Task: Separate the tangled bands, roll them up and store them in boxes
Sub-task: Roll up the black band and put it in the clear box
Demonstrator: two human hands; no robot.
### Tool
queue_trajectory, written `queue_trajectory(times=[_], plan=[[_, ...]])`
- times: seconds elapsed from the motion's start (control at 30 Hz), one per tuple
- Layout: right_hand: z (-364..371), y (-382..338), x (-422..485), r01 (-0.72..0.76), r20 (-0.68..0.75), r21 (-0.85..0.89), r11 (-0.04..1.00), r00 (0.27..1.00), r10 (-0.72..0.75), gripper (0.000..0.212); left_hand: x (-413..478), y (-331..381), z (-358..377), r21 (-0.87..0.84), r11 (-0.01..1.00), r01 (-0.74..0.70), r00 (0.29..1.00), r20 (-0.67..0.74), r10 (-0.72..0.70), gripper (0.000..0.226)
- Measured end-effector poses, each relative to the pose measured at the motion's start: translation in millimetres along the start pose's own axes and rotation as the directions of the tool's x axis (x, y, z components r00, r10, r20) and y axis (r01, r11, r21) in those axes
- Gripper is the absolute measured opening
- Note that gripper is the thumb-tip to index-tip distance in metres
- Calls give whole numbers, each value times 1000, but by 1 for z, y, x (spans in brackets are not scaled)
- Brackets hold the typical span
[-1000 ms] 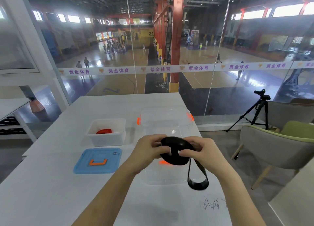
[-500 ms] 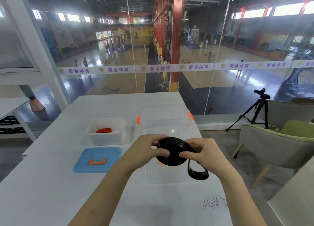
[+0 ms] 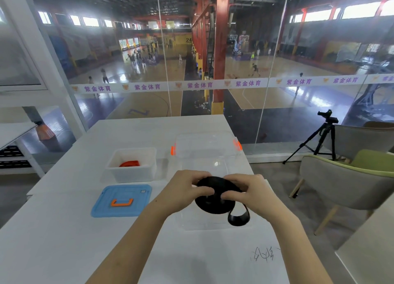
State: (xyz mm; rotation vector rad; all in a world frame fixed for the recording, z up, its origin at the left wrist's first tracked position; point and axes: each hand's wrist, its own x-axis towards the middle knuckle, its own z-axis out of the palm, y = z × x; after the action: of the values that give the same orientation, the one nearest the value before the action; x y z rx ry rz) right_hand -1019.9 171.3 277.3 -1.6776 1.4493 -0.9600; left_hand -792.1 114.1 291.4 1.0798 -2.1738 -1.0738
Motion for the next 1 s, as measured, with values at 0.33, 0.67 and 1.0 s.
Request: queue_trajectory(times=[0.33,0.67,1.0], plan=[[9,8,7,118,-308,381,917,951,5,41,1,-14,6,-670,743,1,961,-205,-186,25],[29,8,31,202,-486,537,819,868,105,22,11,-29,27,-904,427,-4,934,-155,-321,27],[45,4,64,117,-321,502,857,945,59,16,7,-58,-38,-525,819,232,950,-59,-307,31]])
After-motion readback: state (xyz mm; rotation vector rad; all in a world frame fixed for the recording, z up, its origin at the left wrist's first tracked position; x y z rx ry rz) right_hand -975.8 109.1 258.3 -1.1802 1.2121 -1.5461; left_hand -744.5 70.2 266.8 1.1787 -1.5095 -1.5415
